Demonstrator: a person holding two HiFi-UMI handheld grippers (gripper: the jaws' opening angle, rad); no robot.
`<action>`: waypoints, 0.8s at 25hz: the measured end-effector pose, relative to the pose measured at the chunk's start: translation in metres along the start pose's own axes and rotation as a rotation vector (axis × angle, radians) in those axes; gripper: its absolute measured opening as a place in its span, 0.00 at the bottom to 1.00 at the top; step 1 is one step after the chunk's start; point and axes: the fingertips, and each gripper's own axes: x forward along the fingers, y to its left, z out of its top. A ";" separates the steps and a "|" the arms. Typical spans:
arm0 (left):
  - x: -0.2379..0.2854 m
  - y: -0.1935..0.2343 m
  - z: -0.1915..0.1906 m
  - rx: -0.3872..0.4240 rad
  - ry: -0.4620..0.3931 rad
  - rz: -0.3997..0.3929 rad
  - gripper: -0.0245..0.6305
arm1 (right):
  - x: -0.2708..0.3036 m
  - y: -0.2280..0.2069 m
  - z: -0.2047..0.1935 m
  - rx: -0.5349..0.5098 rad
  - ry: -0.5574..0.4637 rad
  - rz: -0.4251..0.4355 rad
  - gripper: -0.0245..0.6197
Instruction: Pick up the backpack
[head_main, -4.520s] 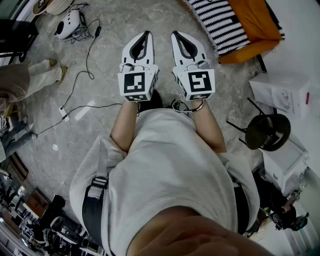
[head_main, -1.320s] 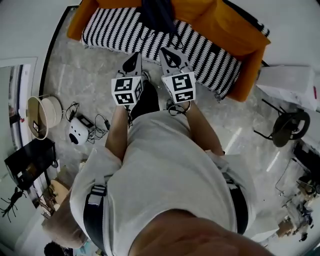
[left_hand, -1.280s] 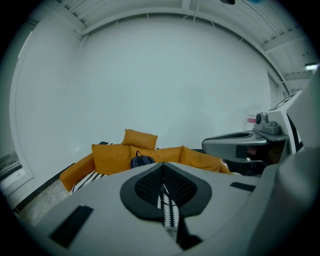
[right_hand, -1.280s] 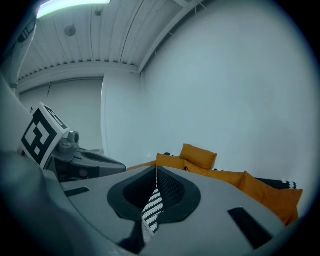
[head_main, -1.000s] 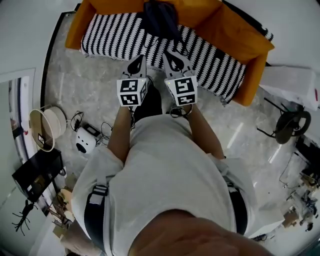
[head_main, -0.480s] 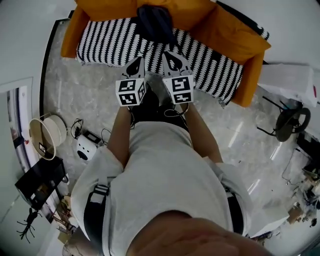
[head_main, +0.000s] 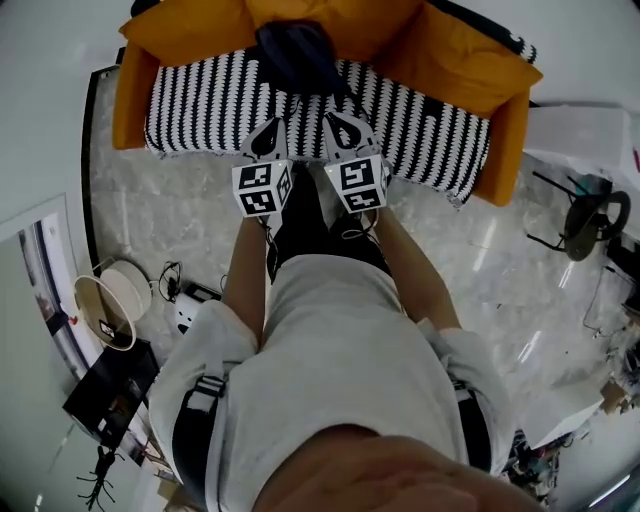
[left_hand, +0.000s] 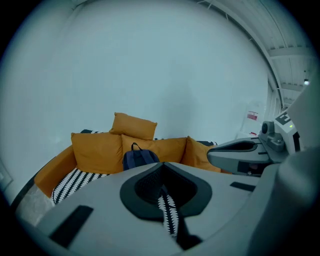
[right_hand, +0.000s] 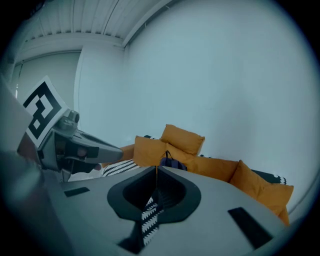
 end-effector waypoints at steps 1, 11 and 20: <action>0.011 0.009 0.000 -0.005 0.010 -0.011 0.06 | 0.013 -0.002 -0.001 -0.008 0.016 -0.010 0.10; 0.109 0.085 0.008 0.013 0.092 -0.118 0.06 | 0.126 -0.024 0.007 0.005 0.126 -0.088 0.10; 0.170 0.125 -0.002 0.083 0.172 -0.198 0.06 | 0.192 -0.037 -0.004 0.048 0.206 -0.134 0.10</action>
